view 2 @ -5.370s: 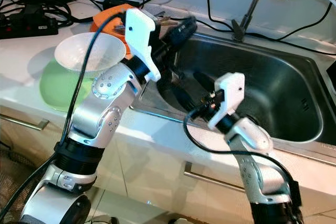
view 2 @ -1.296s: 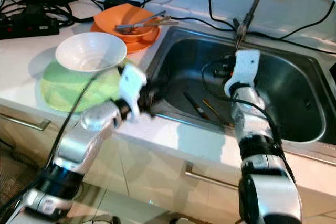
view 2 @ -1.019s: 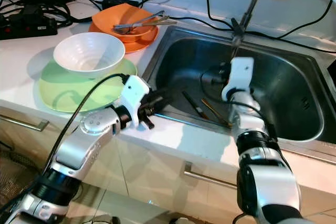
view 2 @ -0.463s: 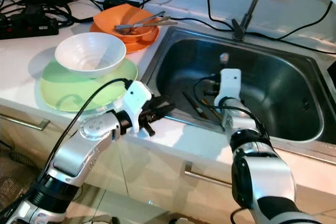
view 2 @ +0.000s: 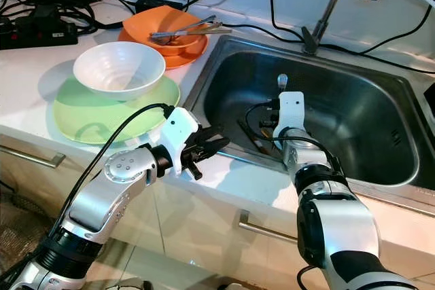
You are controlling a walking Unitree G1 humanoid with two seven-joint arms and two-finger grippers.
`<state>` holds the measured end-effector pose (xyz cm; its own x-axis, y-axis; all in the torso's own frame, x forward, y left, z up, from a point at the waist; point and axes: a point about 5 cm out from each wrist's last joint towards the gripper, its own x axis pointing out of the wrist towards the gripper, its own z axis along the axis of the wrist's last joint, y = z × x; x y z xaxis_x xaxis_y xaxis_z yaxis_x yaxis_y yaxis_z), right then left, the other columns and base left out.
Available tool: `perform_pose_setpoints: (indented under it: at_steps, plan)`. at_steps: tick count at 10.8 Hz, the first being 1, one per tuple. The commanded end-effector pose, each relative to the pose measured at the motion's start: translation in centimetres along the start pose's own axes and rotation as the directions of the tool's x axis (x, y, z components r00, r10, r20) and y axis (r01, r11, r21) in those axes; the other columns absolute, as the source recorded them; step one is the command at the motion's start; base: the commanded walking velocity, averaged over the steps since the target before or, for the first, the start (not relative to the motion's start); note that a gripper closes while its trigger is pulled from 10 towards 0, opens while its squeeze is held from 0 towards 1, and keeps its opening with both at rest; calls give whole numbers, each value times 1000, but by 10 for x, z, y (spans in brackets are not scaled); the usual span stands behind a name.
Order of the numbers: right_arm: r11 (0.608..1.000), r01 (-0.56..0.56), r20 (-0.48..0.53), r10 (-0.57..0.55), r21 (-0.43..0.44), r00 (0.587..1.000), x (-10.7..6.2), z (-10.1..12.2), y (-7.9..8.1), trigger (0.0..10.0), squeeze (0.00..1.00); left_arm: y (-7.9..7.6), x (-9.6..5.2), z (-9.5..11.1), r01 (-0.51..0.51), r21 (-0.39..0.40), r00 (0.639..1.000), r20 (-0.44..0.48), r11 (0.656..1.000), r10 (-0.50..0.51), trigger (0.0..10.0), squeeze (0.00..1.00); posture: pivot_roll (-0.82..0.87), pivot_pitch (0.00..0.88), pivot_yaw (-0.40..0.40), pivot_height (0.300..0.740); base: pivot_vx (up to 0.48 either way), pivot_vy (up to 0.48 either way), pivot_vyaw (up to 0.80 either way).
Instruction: Kitchen organization
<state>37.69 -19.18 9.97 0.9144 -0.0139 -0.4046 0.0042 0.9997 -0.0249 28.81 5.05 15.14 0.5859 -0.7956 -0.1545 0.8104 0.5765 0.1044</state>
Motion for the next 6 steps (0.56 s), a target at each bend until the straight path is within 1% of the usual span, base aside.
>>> perform_pose_setpoints:
  at_steps: [1,2,3,4,5,6]
  plan:
    - [1000,-7,-47,7,-4,999,0,-9,2,10000,973,-6,1,0,18,3,1000,-7,1000,-18,10000,0,101,28,-115,740,0,0,0]
    - [1000,-5,-46,5,-8,999,0,-9,2,10000,741,-7,1,0,19,2,1000,-7,1000,-19,10000,0,101,28,-115,740,0,0,0]
    - [1000,0,-45,0,-13,999,0,-9,1,10000,0,-7,1,-1,19,1,1000,-8,1000,-19,10000,0,101,26,-114,740,0,0,0]
    - [1000,5,-40,-6,-23,999,0,-7,1,10000,0,-6,0,-1,20,2,1000,-9,1000,-20,10000,0,100,26,-112,740,0,0,0]
    - [999,14,-13,-14,-50,1000,0,-3,0,10000,0,-6,0,-1,19,4,1000,-8,1000,-19,10000,0,99,26,-111,740,0,0,0]
    - [998,13,114,-6,-62,993,0,17,2,10000,0,-5,1,0,8,8,1000,-3,1000,-8,10000,0,98,27,-110,740,0,0,0]
